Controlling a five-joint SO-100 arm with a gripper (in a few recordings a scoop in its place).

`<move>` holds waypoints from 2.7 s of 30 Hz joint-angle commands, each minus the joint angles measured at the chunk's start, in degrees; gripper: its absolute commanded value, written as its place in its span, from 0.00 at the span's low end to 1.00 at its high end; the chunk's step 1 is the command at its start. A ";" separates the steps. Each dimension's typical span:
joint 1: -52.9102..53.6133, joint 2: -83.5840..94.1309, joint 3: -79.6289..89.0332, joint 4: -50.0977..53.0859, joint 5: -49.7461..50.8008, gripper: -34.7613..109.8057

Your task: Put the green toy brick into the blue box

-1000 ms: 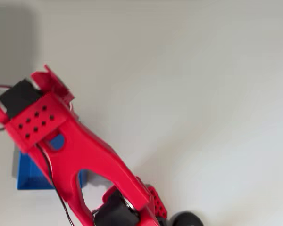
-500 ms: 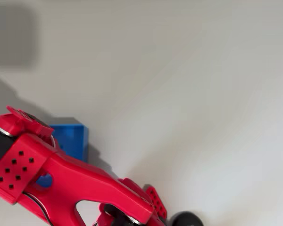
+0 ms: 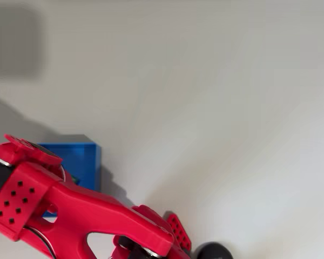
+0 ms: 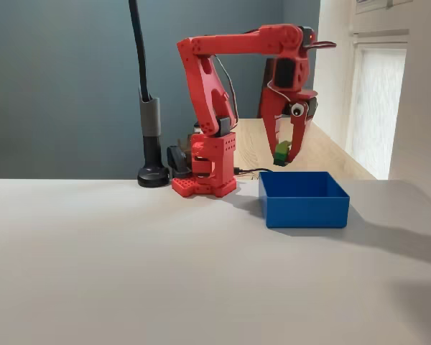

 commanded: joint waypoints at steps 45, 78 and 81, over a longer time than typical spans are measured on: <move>47.46 4.66 -6.33 -11.60 -5.80 0.24; 51.59 72.51 61.26 -25.05 -9.84 0.24; 51.42 74.18 64.60 -25.14 -10.28 0.24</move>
